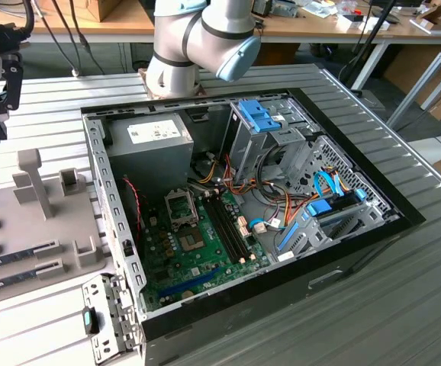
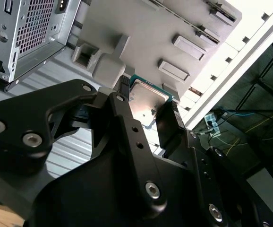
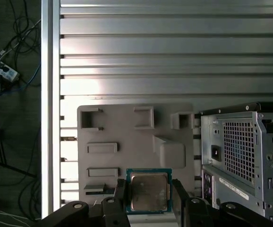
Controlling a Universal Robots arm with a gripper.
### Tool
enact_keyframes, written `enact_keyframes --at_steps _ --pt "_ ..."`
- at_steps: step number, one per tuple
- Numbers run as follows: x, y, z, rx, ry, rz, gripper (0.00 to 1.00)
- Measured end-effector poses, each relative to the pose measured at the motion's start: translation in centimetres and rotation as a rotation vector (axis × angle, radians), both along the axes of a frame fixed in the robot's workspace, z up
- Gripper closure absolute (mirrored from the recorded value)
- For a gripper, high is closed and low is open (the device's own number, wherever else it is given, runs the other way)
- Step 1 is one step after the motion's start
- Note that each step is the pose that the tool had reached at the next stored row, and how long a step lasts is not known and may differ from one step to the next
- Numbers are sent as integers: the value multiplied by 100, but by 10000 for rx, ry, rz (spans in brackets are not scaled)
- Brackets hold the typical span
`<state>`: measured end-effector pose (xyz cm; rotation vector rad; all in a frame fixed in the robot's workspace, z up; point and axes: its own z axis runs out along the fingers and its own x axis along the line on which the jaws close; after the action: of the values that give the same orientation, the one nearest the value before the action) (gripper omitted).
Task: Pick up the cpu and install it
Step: 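Pick up the cpu and move it towards the insertion slot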
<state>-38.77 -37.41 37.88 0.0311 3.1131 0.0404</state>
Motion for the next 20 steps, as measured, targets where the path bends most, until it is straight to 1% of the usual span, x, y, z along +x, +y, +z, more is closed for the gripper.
enact_keyframes --at_steps 14,15,17,20 --pt "77 0 0 -24 1 0 53" --pt "116 0 0 -34 0 0 53" --pt "160 0 0 -45 1 0 53" --pt "175 0 0 -48 1 0 53"
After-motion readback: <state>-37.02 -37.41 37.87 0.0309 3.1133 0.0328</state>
